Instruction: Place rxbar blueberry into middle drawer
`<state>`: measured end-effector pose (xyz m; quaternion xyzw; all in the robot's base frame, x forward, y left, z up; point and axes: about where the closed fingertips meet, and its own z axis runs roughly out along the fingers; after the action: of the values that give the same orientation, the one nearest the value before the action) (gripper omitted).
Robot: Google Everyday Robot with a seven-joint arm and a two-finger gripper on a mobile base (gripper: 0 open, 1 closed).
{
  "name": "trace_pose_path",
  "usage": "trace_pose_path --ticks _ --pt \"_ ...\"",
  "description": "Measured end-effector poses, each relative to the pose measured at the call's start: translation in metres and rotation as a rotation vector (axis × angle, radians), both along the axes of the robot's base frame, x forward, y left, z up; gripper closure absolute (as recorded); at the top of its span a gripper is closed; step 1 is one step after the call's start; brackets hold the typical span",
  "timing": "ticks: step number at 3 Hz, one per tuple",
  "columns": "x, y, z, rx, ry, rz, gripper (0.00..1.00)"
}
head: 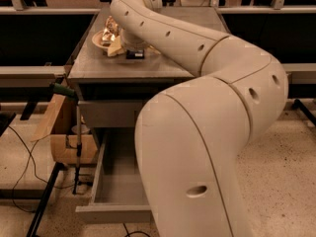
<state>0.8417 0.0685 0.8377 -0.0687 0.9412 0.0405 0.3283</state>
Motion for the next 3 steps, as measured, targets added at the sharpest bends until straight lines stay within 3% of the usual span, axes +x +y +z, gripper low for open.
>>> trace_pose_path --ticks 2,3 --pt "0.0139 -0.0122 -0.0018 0.004 -0.028 -0.063 0.02" --pt "0.0147 -0.0105 -0.0023 0.001 -0.032 -0.060 0.15"
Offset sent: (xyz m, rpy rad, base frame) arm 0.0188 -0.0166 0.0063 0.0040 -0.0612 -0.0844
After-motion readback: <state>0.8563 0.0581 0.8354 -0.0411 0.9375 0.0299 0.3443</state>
